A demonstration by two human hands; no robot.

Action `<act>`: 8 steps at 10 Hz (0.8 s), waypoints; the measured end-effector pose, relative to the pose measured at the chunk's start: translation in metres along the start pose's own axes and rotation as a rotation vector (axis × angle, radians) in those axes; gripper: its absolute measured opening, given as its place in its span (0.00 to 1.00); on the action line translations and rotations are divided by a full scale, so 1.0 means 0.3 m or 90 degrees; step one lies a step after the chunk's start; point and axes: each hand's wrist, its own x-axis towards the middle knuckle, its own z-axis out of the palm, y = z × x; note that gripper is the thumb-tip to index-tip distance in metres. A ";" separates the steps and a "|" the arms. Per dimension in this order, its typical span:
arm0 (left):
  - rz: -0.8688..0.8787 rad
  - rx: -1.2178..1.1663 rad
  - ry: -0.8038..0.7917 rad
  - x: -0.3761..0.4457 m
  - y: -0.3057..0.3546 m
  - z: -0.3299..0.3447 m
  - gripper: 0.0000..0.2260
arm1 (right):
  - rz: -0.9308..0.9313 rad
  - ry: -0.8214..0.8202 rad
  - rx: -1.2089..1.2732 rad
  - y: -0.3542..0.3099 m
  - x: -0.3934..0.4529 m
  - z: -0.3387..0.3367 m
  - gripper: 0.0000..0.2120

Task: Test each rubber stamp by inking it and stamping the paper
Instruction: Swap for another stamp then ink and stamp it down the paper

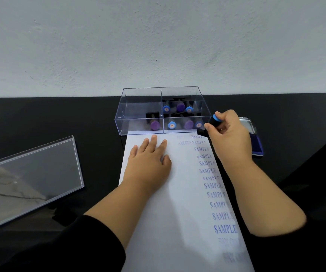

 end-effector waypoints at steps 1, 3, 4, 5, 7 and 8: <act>0.001 0.001 0.000 0.001 0.000 0.000 0.23 | 0.000 0.000 -0.005 0.002 0.000 0.001 0.10; -0.002 -0.002 -0.002 0.000 0.001 -0.001 0.23 | 0.001 -0.001 -0.010 0.003 -0.002 -0.002 0.10; -0.004 -0.007 0.003 -0.001 0.001 0.000 0.23 | 0.006 0.000 -0.003 0.002 -0.001 -0.003 0.10; -0.005 -0.006 0.002 -0.003 0.001 0.000 0.23 | 0.008 0.000 -0.003 0.002 -0.002 -0.005 0.11; -0.005 -0.005 0.001 0.000 0.004 -0.002 0.23 | 0.009 -0.002 -0.005 -0.001 -0.002 -0.006 0.11; -0.006 -0.005 -0.001 -0.001 0.003 -0.002 0.23 | 0.010 -0.002 -0.004 -0.002 -0.002 -0.008 0.11</act>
